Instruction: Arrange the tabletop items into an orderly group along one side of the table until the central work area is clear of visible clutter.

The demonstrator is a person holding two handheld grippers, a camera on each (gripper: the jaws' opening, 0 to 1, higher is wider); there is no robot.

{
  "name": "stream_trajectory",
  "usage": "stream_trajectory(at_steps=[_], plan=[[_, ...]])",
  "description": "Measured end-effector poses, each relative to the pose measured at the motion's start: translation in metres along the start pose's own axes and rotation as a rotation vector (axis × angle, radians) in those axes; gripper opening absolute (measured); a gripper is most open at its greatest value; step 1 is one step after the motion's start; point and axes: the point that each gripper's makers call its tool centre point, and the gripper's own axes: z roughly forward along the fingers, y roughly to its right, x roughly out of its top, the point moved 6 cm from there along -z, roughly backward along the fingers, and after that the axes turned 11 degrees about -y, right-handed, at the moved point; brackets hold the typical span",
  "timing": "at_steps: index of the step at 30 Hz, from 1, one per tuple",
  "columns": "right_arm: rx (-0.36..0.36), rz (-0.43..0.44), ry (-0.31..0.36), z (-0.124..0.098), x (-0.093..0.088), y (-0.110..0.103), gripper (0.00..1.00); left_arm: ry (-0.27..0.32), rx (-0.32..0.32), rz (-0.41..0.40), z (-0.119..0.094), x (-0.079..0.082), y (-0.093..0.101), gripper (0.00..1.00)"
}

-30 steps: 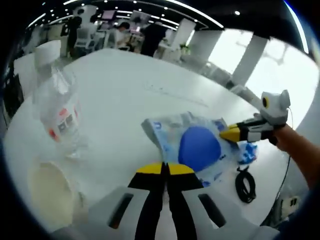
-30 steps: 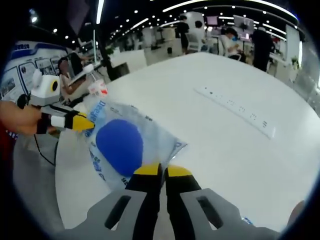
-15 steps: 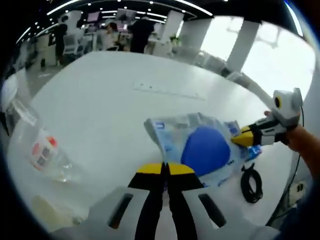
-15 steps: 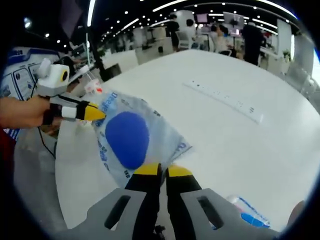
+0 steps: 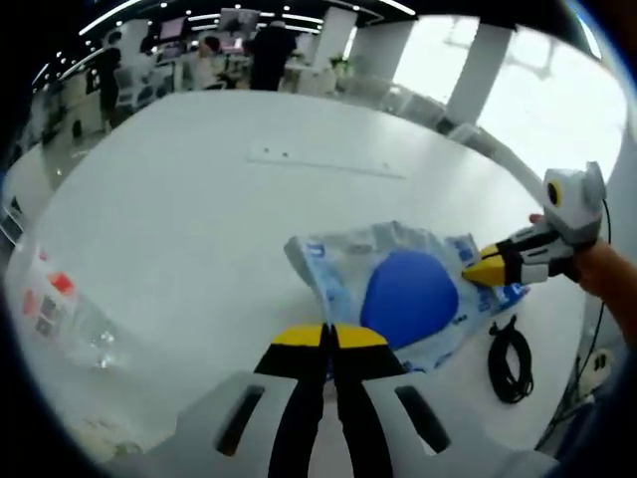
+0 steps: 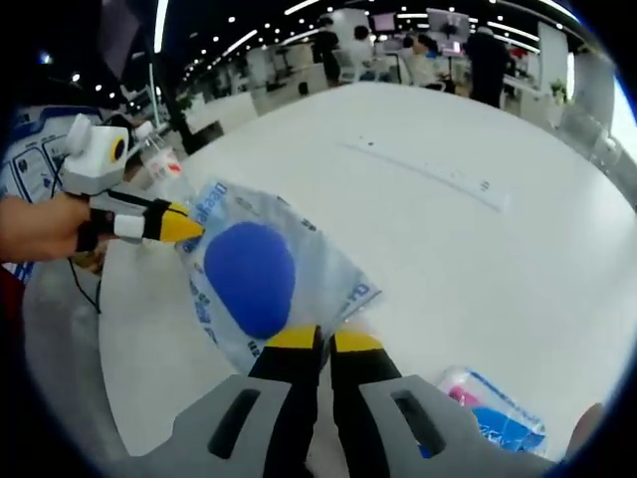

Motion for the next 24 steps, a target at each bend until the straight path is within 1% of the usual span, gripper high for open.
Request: stream_trajectory(at_steps=[5,11,17,24], plan=[[-0.005,0.009,-0.020,0.006,-0.005,0.004,0.04,-0.013,-0.004,-0.009,0.006,-0.003,0.001,0.00],[0.007,0.030,-0.035,0.010,-0.010,0.006,0.04,-0.027,0.002,-0.007,0.013,-0.005,-0.001,0.00],[0.013,0.056,-0.033,0.012,-0.013,0.010,0.04,-0.035,0.008,-0.002,0.019,-0.009,-0.001,0.00],[0.018,0.079,-0.035,0.012,-0.013,0.008,0.04,-0.044,0.025,0.016,0.024,-0.010,-0.006,0.05]])
